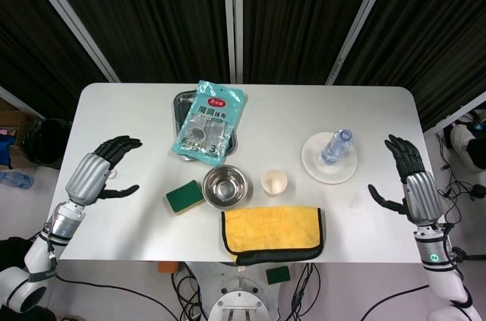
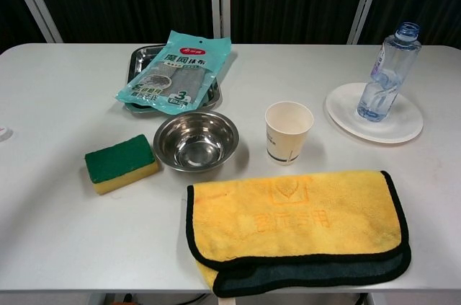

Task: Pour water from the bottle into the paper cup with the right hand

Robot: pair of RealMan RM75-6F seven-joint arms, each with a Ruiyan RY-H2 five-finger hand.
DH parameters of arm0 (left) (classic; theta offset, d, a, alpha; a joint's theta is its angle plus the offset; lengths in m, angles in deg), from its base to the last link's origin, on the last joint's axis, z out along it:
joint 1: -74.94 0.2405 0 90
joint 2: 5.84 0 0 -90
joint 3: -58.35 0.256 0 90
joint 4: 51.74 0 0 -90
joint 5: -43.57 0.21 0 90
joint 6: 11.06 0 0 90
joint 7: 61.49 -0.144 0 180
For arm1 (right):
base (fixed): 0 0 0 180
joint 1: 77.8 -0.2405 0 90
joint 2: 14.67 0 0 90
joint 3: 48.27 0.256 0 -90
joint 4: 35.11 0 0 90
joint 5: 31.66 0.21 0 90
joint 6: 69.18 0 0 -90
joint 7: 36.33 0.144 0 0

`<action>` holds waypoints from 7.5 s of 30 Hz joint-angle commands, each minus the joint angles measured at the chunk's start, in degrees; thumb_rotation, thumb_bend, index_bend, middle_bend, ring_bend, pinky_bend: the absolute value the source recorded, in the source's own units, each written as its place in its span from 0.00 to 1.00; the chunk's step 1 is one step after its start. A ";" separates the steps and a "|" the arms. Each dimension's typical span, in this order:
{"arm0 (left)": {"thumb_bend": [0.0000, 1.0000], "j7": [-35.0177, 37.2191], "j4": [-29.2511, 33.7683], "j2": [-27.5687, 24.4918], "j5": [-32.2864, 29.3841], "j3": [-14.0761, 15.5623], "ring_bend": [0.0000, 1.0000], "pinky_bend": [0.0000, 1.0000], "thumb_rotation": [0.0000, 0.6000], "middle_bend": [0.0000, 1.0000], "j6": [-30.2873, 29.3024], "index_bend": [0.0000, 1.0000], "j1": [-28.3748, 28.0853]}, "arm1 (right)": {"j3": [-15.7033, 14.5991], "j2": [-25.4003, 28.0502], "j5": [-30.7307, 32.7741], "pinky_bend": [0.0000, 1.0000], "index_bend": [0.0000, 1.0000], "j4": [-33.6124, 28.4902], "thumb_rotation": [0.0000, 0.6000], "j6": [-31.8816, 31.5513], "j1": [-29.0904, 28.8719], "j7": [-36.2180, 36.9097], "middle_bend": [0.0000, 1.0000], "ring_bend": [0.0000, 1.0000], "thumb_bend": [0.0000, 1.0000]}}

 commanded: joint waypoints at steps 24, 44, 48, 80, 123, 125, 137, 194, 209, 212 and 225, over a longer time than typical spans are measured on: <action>0.13 2.01 -3.64 0.91 -1.27 0.81 0.13 0.20 1.00 0.19 0.35 0.19 1.12 | 3.49 -5.75 12.55 0.00 0.00 20.25 1.00 26.60 -4.63 37.88 0.00 0.00 0.24; 0.13 1.19 -3.07 -0.57 -1.98 0.36 0.13 0.19 1.00 0.19 0.72 0.19 1.24 | 1.87 -17.05 7.01 0.00 0.00 35.76 1.00 32.34 -12.87 50.84 0.00 0.00 0.27; 0.13 1.15 -2.65 -0.81 -2.10 0.33 0.13 0.19 1.00 0.19 0.82 0.19 1.29 | 2.14 -18.72 7.13 0.00 0.00 38.03 1.00 33.50 -14.40 52.17 0.00 0.00 0.29; 0.13 -0.08 -3.02 -0.61 -2.52 0.45 0.13 0.19 1.00 0.19 2.11 0.19 1.24 | 2.17 -24.91 7.86 0.04 0.14 45.61 1.00 37.01 -20.36 56.60 0.13 0.03 0.33; 0.13 0.21 -3.21 -0.99 -2.93 0.20 0.13 0.19 1.00 0.19 1.84 0.19 1.67 | 4.85 -19.58 8.69 0.38 0.62 36.43 1.00 28.69 -18.54 50.83 0.43 0.32 0.48; 0.13 0.28 -3.20 -1.08 -2.88 0.18 0.13 0.19 1.00 0.19 1.58 0.19 1.79 | 4.78 -17.80 8.06 0.39 0.62 33.73 1.00 27.06 -18.15 48.95 0.43 0.33 0.48; 0.13 0.96 -3.50 -1.06 -2.43 0.34 0.13 0.19 1.00 0.19 0.49 0.19 2.38 | 1.84 -5.93 4.75 0.41 0.64 16.36 1.00 26.69 -18.26 24.92 0.46 0.35 0.59; 0.13 7.23 -6.96 -1.26 -3.50 -0.56 0.13 0.19 1.00 0.19 -0.65 0.19 3.48 | -3.35 -14.14 -1.33 0.43 0.71 21.92 1.00 31.21 -27.93 -15.48 0.49 0.37 0.59; 0.13 7.38 -7.39 -1.10 -3.42 -0.35 0.13 0.19 1.00 0.19 0.10 0.19 3.24 | -4.69 -14.81 -2.91 0.43 0.71 23.54 1.00 30.33 -28.73 -19.52 0.49 0.37 0.59; 0.13 7.59 -7.68 -0.92 -3.20 -0.25 0.13 0.18 1.00 0.19 -0.04 0.19 3.25 | -4.87 -14.95 -3.35 0.43 0.71 23.95 1.00 30.03 -28.96 -20.66 0.49 0.37 0.59; 0.13 7.90 -8.09 -0.67 -2.97 -0.28 0.13 0.19 1.00 0.19 -0.24 0.19 3.10 | -5.76 -15.54 -5.42 0.43 0.72 25.72 1.00 29.17 -30.22 -24.71 0.48 0.37 0.59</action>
